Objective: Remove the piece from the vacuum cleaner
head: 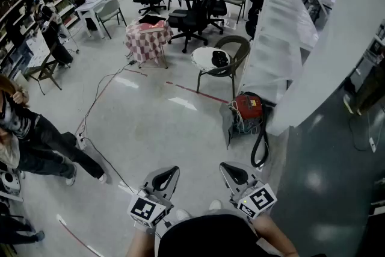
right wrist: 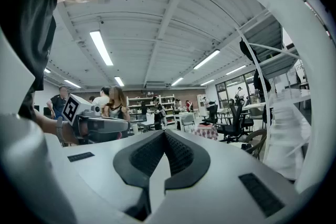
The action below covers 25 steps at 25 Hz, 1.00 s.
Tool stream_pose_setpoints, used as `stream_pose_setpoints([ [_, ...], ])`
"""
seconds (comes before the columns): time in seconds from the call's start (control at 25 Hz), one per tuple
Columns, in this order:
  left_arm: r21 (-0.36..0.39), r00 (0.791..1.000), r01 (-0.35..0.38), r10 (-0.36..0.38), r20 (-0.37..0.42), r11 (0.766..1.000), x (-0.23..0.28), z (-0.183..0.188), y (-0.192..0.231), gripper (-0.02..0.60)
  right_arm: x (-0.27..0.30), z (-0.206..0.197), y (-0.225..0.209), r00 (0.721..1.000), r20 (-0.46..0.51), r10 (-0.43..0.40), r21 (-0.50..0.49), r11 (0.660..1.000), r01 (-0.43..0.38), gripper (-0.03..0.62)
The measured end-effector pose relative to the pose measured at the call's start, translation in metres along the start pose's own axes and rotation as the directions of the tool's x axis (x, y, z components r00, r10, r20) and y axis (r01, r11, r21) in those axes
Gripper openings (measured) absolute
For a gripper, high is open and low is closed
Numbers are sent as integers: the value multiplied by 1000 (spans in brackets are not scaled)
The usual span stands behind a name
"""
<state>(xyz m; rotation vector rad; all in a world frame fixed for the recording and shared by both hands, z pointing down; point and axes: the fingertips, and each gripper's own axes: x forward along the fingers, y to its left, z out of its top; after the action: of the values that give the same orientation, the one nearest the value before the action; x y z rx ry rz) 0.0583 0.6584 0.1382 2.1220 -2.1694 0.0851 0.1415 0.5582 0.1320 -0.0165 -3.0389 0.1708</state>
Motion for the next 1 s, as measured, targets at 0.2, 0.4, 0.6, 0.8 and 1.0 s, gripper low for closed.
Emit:
stream_pose_setpoints([
  [0.2,-62,999,-37,38,13,997,20,13,-4,17,-7,1,-19,1000,4,1,14,1000,-1,28],
  [0.4,-50,999,-31,30,-13,998,49,12,-24,17,-24,7,-43,999,32,22,33,999,-23,28],
  [0.6,-64,998,-29,25,-53,998,82,3,-44,17,-42,0,-68,999,24,35,43,998,-36,29],
  [0.8,-71,996,1,-7,-86,997,111,-15,-42,17,-38,-8,-95,1000,-12,28,76,997,-27,29],
  [1.0,-86,994,-9,0,-107,996,143,-26,-4,17,-3,-21,-120,998,-58,28,63,998,-24,29],
])
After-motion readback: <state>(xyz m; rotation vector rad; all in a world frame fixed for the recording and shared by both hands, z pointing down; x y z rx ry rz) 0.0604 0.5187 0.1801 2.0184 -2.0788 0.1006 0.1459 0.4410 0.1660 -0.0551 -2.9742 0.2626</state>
